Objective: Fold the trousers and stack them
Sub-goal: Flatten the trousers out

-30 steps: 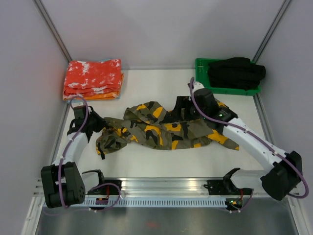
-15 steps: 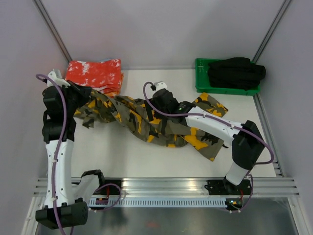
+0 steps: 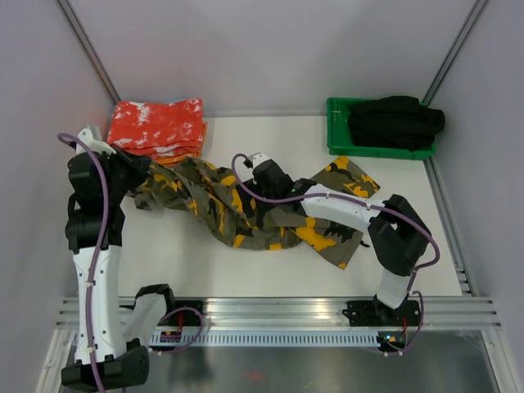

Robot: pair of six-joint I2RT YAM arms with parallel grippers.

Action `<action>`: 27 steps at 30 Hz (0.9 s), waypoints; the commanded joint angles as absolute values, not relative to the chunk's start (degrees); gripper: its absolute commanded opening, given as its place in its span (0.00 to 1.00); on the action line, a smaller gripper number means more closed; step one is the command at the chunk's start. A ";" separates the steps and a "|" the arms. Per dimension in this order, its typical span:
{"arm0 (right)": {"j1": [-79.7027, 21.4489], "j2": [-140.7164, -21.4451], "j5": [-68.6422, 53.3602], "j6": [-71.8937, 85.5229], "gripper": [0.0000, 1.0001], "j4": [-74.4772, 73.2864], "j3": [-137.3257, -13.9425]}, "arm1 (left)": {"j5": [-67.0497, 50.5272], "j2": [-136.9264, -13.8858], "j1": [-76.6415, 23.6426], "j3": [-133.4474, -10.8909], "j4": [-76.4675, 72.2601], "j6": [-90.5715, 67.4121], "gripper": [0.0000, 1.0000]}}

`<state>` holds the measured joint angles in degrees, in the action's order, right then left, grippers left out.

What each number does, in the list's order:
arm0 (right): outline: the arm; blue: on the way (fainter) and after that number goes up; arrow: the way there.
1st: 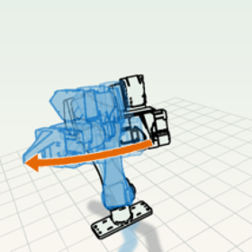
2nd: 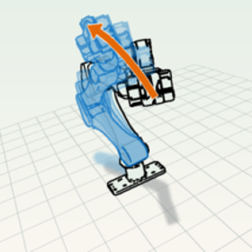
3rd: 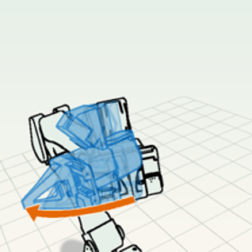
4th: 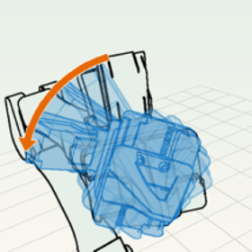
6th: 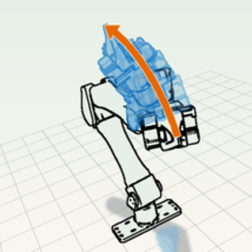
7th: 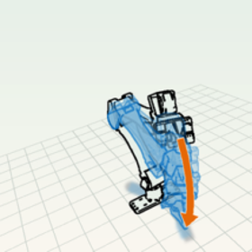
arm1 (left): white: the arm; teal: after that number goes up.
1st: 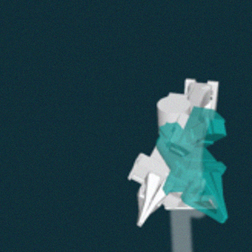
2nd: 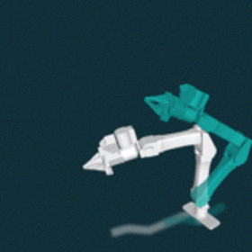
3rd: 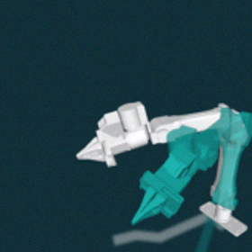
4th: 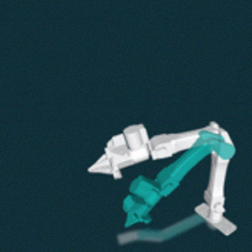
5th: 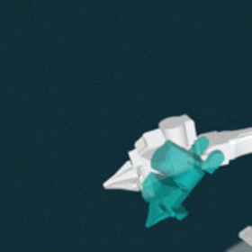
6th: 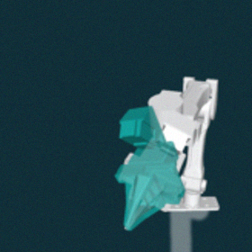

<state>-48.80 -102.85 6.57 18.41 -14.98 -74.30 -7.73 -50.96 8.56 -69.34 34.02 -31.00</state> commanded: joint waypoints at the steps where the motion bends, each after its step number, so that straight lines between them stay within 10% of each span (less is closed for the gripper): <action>1: -48.87 -104.67 -2.55 15.65 0.96 -9.84 -73.74 | -7.03 -45.63 8.61 -64.20 35.68 -34.71 0.02; 9: -48.96 -110.39 3.76 13.10 0.91 -12.74 -74.97 | -0.26 -38.85 8.61 -61.43 43.85 -35.33 0.02; 12: -48.95 -111.27 9.81 12.66 0.58 -13.53 -75.15 | 1.41 -38.23 8.61 -62.31 46.93 -35.68 0.02; 13: -48.96 -111.27 11.50 12.66 0.27 -14.14 -75.23 | 1.32 -37.97 8.61 -62.31 47.63 -35.86 0.02; 16: -47.99 -110.48 17.74 13.18 0.00 -17.13 -76.81 | 0.62 -37.18 8.61 -61.00 50.97 -36.82 0.02; 27: -37.01 -106.43 17.49 4.75 0.00 -24.69 -97.72 | -6.24 -30.59 8.52 -46.16 59.67 -47.89 0.02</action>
<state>-37.87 -109.43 15.40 9.78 -23.88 -89.93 -2.68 -31.86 8.56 -49.76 55.77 -41.36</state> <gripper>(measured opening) 0.010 0.047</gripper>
